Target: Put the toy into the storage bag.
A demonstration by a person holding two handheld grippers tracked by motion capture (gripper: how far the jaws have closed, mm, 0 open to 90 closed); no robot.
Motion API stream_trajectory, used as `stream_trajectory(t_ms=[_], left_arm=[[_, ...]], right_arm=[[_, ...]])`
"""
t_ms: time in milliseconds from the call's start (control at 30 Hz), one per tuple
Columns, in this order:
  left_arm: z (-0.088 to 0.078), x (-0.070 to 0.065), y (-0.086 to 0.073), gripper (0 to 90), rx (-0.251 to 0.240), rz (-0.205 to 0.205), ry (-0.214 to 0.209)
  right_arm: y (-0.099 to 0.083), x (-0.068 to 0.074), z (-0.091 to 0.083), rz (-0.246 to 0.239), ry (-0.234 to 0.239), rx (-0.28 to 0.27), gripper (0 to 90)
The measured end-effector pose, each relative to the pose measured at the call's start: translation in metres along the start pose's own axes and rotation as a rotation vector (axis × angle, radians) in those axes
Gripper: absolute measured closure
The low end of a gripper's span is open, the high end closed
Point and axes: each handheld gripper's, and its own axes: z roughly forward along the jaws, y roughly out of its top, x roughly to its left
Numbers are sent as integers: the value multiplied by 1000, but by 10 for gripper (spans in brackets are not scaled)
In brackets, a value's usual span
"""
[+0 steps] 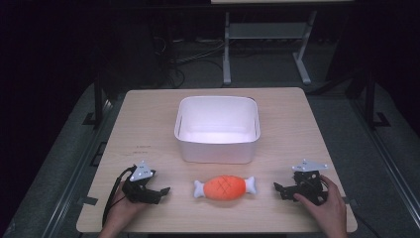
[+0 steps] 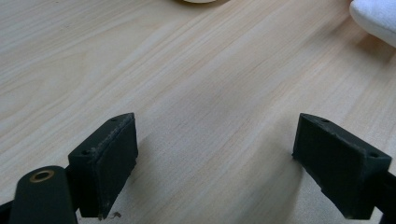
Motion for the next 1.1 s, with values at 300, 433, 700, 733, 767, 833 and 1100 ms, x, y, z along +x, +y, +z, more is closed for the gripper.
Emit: stream_trajectory(t_ms=[300,433,700,733,767,833,1100], left_arm=[[-3,-6,7,264,-18,30,-24],[-4,-9,12,445,-26,49,-58],[-4,-13,27,720,-21,79,-138],[-4,-13,30,774,-16,81,-149],[-4,-13,30,824,-16,81,-149],[-3,-15,36,877,-12,98,-170],[8,-26,55,897,-1,160,-215]], right_arm=[[0,0,0,-1,1,-1,0],[0,0,0,0,0,0,0],[0,0,0,0,1,0,0],[0,0,0,-1,0,-1,0],[0,0,0,0,0,0,0],[0,0,0,0,0,0,0],[0,0,0,0,1,0,0]])
